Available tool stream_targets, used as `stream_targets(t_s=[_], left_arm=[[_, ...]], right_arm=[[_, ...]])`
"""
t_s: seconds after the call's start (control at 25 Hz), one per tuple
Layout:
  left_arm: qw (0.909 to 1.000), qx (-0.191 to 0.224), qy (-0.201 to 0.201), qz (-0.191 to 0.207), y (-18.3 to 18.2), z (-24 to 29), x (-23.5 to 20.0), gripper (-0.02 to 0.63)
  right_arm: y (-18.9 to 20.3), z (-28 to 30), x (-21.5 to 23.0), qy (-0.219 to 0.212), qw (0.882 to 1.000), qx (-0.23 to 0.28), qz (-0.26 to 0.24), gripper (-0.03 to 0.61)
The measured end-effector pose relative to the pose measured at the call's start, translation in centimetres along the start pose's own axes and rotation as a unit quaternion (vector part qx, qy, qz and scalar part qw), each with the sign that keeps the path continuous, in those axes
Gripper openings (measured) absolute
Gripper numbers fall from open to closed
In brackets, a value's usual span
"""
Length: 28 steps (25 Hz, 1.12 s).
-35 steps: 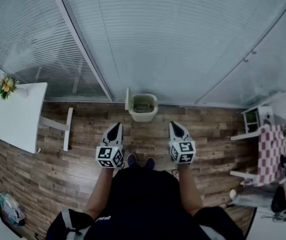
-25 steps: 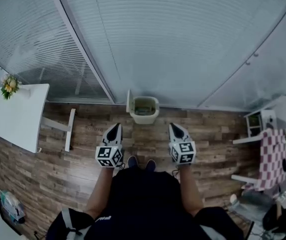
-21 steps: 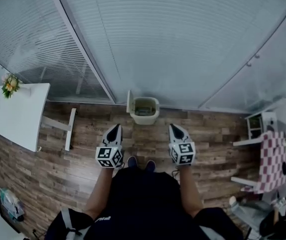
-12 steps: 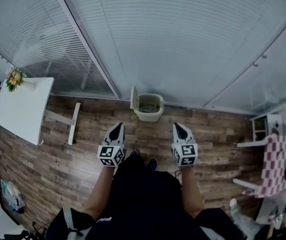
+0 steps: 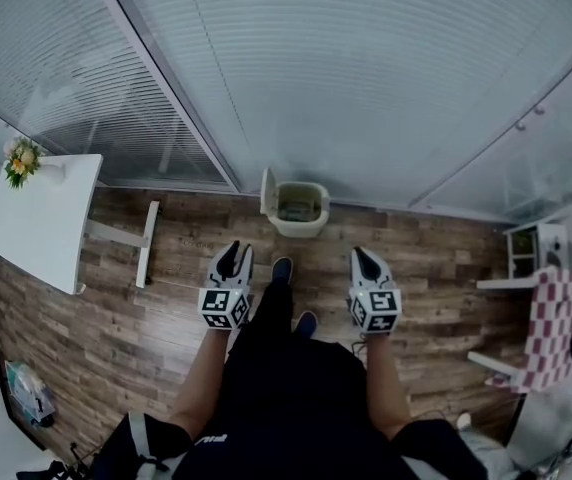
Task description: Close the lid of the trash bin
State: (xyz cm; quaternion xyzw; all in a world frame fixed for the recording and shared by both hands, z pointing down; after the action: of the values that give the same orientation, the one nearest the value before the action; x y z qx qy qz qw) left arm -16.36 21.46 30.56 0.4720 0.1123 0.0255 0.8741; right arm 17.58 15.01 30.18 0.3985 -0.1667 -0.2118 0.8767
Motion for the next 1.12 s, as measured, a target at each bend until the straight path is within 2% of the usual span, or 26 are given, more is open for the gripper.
stream_targets(t_s=[0.04,0.08,0.32,0.52,0.72,1.12], left_arm=[[1.0,-0.008,0.003,0.002,-0.1,0.7,-0.4,0.2],[0.9999,-0.015,0.004,0.004,-0.2,1.4,-0.9,0.23],[0.9989,-0.041,0.015,-0.015,0.2,5.1,-3.8,0.238],[0.9972,-0.071,0.02,-0.009,1.5,9.5,-6.4,0.238],[0.995,-0.098,0.015,-0.009,2.8,13.9,-8.6,0.236],[0.9914,-0.127,0.03,-0.009,5.1,20.2,-10.0,0.236]], right_arm=[[-0.1,0.1,0.0,0.0,1.0,-0.001,0.001,0.005],[-0.2,0.2,0.0,0.001,1.0,-0.001,0.003,0.005],[-0.8,1.6,-0.2,0.003,1.0,-0.004,0.016,0.005],[-0.3,4.4,-0.3,-0.006,1.0,-0.024,0.014,0.005],[0.9,7.5,-0.5,-0.007,0.998,-0.055,-0.004,0.005],[4.6,14.1,1.4,-0.002,0.995,-0.097,0.024,0.005]])
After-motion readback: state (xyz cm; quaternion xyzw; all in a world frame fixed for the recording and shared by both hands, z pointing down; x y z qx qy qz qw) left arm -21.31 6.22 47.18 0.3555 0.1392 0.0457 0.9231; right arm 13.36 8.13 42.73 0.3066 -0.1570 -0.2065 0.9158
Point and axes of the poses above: the fingertips, and each gripper's own axes: z forward along the fingers, x to its right, y out of its underside, the point moved 10 cm from there along -z, backward along the fingers, and after that the axes turned 13 degrees about -x, right-handed, at the moved point
